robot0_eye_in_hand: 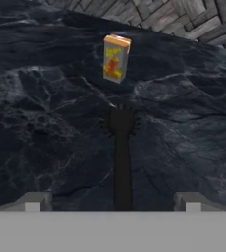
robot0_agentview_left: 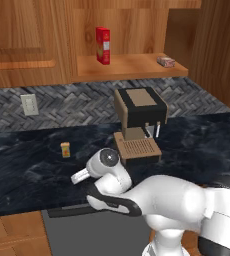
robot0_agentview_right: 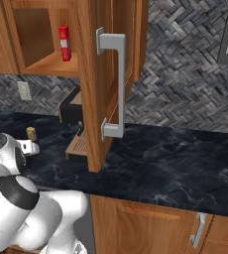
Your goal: Pick the bar soap and dish brush from the cabinet and place them on the counter.
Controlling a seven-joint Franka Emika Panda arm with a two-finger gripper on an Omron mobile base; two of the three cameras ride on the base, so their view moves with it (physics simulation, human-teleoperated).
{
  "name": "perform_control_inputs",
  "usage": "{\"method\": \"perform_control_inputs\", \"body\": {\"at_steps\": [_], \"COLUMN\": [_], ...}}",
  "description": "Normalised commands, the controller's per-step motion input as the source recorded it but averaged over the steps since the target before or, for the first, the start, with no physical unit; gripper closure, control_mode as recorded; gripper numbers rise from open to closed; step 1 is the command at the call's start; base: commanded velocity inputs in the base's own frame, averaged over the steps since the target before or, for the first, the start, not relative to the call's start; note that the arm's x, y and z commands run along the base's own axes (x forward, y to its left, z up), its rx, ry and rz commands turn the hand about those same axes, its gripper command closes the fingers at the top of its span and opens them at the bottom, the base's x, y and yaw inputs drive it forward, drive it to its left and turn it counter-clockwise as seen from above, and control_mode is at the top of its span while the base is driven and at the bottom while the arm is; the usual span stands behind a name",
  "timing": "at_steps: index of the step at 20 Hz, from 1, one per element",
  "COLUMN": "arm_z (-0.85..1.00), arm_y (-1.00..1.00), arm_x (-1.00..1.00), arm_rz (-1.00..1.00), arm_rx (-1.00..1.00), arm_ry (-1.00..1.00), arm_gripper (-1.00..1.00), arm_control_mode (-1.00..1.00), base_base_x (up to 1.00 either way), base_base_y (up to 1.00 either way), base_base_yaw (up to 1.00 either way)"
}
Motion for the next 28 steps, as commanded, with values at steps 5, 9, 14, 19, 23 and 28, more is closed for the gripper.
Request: {"method": "perform_control_inputs", "body": {"at_steps": [5,9,14,19,23,28], "arm_z": [0.78,0.86,0.71,0.38,0.38,0.40], "arm_y": [-0.10,-0.25,-0.22,-0.15,-0.23,-0.32], "arm_x": [-0.06,0.00,-0.25,-0.40,-0.30,-0.25], "arm_rz": [0.00,0.00,0.00,0.00,0.00,0.00], "arm_rx": [0.00,0.00,0.00,0.00,0.00,0.00], "arm_ry": [-0.03,0.03,-0.03,-0.11,-0.01,0.00], "arm_gripper": [-1.00,-1.00,-1.00,-1.00,-1.00,-1.00], "arm_control_mode": [-1.00,-1.00,-1.00,-1.00,-1.00,-1.00], "base_base_x": [0.00,0.00,0.00,0.00,0.00,0.00], "base_base_y": [0.00,0.00,0.00,0.00,0.00,0.00], "base_base_yaw": [0.00,0.00,0.00,0.00,0.00,0.00]}}
